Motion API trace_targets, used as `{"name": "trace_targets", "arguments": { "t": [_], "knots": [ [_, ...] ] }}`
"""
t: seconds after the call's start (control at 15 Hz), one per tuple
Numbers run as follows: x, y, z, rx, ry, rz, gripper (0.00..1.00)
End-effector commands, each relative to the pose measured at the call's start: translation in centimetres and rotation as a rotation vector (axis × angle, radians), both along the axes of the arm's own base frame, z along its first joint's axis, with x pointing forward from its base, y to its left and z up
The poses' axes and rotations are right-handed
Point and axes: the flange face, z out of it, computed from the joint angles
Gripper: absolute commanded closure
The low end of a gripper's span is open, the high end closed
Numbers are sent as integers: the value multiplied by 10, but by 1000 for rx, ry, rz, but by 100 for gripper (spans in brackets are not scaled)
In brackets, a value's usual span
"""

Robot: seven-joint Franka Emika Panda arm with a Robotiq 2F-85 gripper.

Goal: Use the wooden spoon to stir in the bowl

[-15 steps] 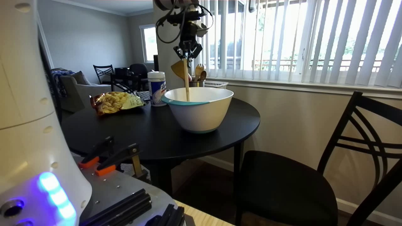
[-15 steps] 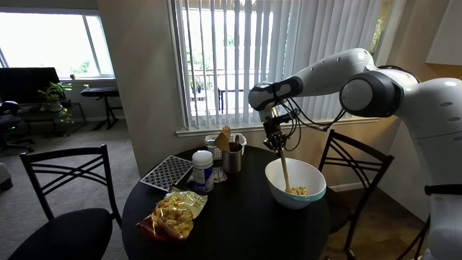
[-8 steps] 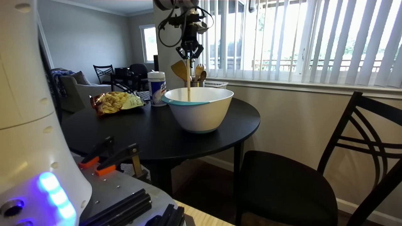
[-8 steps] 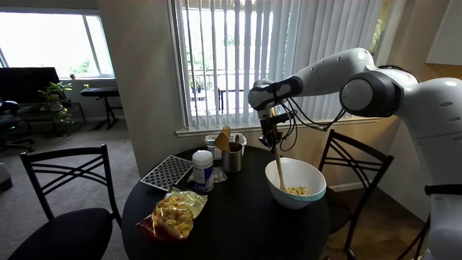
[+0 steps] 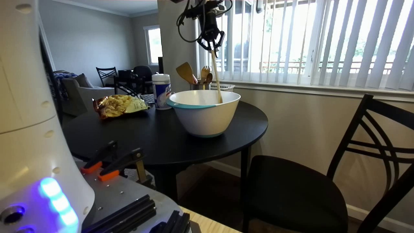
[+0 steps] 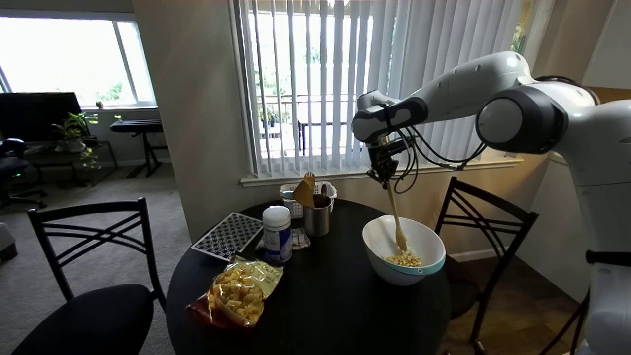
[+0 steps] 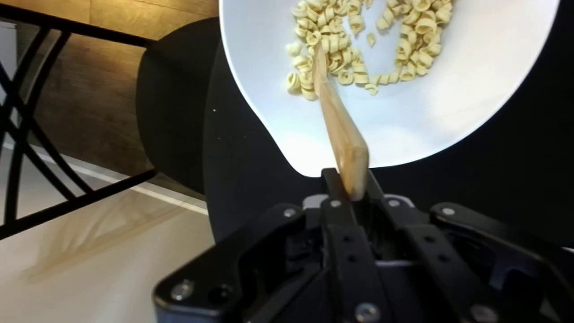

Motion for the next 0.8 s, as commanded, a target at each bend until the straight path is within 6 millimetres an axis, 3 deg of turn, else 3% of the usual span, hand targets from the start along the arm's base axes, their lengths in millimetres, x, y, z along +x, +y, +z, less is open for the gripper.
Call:
{"name": "trace_targets", "arguments": {
  "t": [0.0,0.73],
  "knots": [
    [-23,-18,15,-46,-23,-47,97],
    [-76,-39,-9,33,87,-100,97]
  ]
}}
